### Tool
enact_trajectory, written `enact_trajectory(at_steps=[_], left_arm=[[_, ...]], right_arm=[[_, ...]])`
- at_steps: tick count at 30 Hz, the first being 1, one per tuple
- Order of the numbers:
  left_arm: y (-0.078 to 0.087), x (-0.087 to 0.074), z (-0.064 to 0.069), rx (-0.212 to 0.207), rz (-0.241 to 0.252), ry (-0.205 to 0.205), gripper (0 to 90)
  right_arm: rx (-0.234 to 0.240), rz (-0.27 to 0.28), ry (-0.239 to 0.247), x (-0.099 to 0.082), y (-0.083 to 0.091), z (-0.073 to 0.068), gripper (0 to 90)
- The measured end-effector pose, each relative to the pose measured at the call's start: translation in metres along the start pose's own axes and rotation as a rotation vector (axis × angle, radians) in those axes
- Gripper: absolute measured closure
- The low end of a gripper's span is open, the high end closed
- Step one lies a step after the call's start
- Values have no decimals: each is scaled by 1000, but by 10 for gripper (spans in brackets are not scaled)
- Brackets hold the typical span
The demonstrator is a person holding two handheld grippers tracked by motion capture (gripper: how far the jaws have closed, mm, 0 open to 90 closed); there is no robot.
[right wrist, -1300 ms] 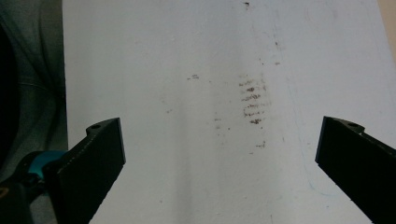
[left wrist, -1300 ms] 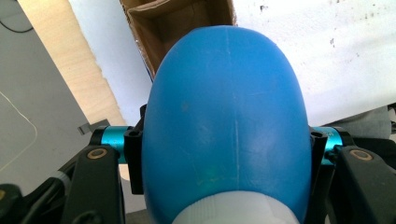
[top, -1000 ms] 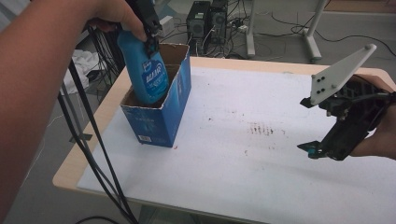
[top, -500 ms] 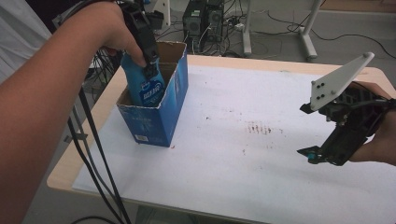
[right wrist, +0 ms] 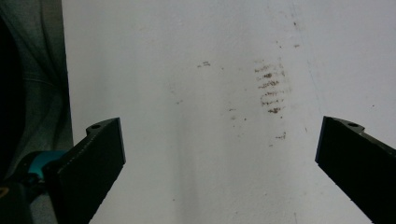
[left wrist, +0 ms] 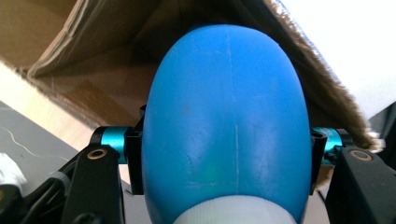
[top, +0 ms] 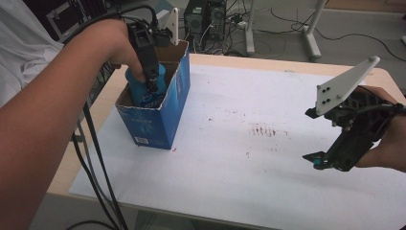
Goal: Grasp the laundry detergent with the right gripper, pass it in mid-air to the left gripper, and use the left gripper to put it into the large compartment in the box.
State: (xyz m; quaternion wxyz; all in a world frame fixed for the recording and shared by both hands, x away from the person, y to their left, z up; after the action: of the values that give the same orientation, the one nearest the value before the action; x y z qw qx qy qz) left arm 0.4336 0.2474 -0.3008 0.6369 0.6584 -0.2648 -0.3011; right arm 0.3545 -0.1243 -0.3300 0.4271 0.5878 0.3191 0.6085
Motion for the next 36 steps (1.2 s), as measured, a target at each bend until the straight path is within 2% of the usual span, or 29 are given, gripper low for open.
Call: enact_trajectory(at_steps=[6, 14, 19, 26, 31, 36], left_arm=[[-13, 1, 1, -4, -1, -69, 391], [-28, 2, 0, -10, 0, -118, 390], [-33, 2, -2, -24, 24, -121, 390], [-34, 1, -3, -31, 20, -128, 389], [-34, 2, -5, -56, 33, -90, 382], [-32, 3, -5, -58, 31, -100, 339]], right_arm=[[4, -3, 0, 0, -3, 1, 6], [6, -6, -1, 1, -5, 1, 6], [8, -13, -10, -1, -6, 1, 6], [10, -8, -5, 0, -7, 2, 6], [8, -7, -7, 0, -7, 2, 6], [6, -10, -9, -2, -6, 3, 6]])
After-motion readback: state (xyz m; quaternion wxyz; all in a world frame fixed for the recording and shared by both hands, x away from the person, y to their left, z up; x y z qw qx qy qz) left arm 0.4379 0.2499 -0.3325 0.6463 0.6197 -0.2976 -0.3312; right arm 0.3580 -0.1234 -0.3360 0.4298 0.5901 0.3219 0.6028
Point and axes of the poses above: each handheld gripper's, and its own axes: y roughly backward along the jaws, x roughly out of its top, z roughly to its right, the point moved 4 cm from there along -y, roughly forward along the jaws
